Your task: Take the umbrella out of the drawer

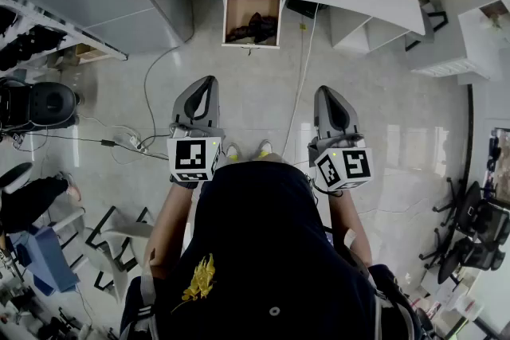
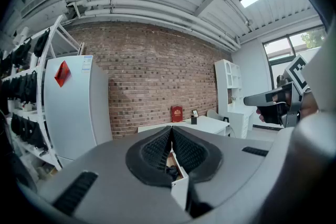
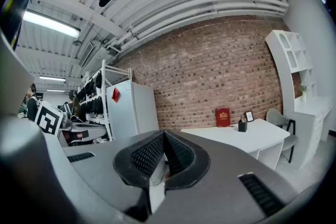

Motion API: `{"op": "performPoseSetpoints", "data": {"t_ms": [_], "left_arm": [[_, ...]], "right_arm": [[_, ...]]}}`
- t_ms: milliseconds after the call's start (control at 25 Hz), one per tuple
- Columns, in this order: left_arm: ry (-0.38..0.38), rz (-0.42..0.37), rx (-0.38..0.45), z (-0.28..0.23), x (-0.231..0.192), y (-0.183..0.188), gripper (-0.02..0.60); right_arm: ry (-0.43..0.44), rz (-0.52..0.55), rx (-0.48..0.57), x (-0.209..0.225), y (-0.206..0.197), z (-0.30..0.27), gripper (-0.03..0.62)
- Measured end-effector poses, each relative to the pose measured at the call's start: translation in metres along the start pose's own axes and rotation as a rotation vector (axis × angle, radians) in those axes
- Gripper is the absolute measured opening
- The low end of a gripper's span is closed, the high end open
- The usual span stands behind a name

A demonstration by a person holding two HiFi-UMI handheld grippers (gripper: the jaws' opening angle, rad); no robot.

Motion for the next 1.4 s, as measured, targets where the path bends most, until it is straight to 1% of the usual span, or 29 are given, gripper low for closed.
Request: {"op": "performPoseSetpoints", "data": {"t_ms": [120, 240, 560, 760, 960, 1160, 1400], "left_arm": [[0.002, 0.001, 0.008, -0.002, 0.002, 0.006, 0.018], [0.002, 0.002, 0.005, -0.004, 0.005, 0.007, 0.018], [-0.027, 0.012, -0.025, -0.009, 0.028, 0.005, 0.018], [-0.048, -0.006, -0.033, -0.012, 0.046, 0.006, 0.018], [-0.043, -0.009, -0.044, -0.019, 0.057, 0.005, 0.018], [-0.028, -0.019, -0.036, -0.028, 0.072, 0.01, 0.018], [-0.013, -0.023, -0.048, -0.031, 0.087, 0.008, 0.018]], "right_arm": [[0.014, 0.016, -0.014, 0.005, 0.001, 0.0, 0.026], [0.012, 0.028, -0.001, 0.011, 0.003, -0.002, 0.026], [0.029, -0.004, 0.013, 0.014, -0.002, 0.004, 0.026], [0.015, -0.029, 0.043, 0.032, -0.002, 0.017, 0.026], [0.0, -0.028, 0.045, 0.052, -0.005, 0.028, 0.026], [0.006, -0.02, 0.043, 0.071, -0.009, 0.036, 0.026], [0.027, -0.003, 0.042, 0.087, -0.011, 0.04, 0.026]]}}
Point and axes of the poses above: the fingertips, and each gripper's own axes: z backward along the fingers, x to its right, y out of its top, the point moved 7 cm from there along z, backward along the fingers, and after that the axes turned 8 degrees about y, right-handed, at the moved point
